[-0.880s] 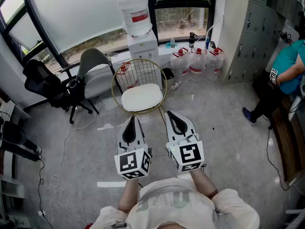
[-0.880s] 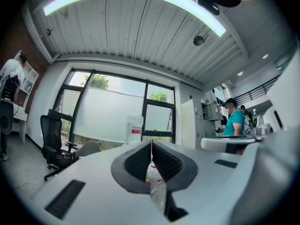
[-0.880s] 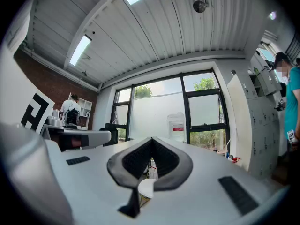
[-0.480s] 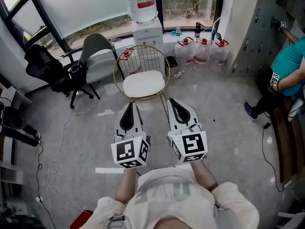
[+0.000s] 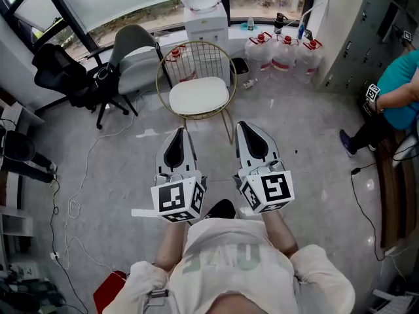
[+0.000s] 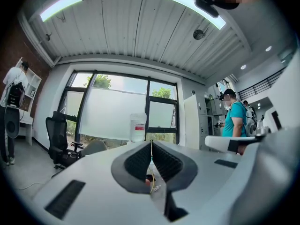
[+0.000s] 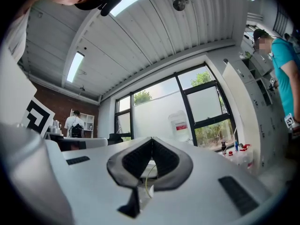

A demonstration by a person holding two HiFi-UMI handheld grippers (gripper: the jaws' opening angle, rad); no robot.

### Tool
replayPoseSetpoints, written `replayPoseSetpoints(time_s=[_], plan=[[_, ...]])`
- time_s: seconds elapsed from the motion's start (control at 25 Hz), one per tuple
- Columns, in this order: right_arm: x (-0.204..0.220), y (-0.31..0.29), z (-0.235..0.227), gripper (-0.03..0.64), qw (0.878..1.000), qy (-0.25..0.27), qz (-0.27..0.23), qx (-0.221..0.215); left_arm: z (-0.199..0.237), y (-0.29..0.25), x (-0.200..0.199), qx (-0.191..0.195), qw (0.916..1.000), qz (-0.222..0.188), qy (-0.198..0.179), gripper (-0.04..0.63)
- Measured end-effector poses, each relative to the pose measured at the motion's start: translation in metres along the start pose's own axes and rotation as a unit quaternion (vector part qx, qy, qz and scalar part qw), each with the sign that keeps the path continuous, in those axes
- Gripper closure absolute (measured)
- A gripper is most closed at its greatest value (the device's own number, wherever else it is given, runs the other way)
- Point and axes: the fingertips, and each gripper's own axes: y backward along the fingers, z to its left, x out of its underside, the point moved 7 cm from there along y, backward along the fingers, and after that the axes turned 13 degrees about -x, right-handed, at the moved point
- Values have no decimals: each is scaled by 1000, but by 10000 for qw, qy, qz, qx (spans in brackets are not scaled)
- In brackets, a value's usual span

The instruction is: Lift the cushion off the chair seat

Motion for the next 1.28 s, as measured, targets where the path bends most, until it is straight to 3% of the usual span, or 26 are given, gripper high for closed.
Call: replayPoseSetpoints(time_s=[0.2, 0.56, 0.8, 1.08, 1.28], plan=[[4, -1, -13, 600, 9989, -465, 49, -86, 3, -5, -3, -169, 9996, 102, -177, 577], [30, -33, -23, 600, 9981, -502, 208, -305, 34, -31, 13, -421, 9989, 87, -162, 577], [29, -89, -44, 600, 9981, 30, 116, -602, 50, -117, 19, -356, 9992, -86, 181, 577], [28, -176, -101, 600, 9975, 384, 378, -447, 56, -228, 23, -151, 9989, -54, 432, 577], [34, -252, -126, 600, 9955, 586, 613, -424, 87, -309, 22, -297, 9982, 75, 521, 577]])
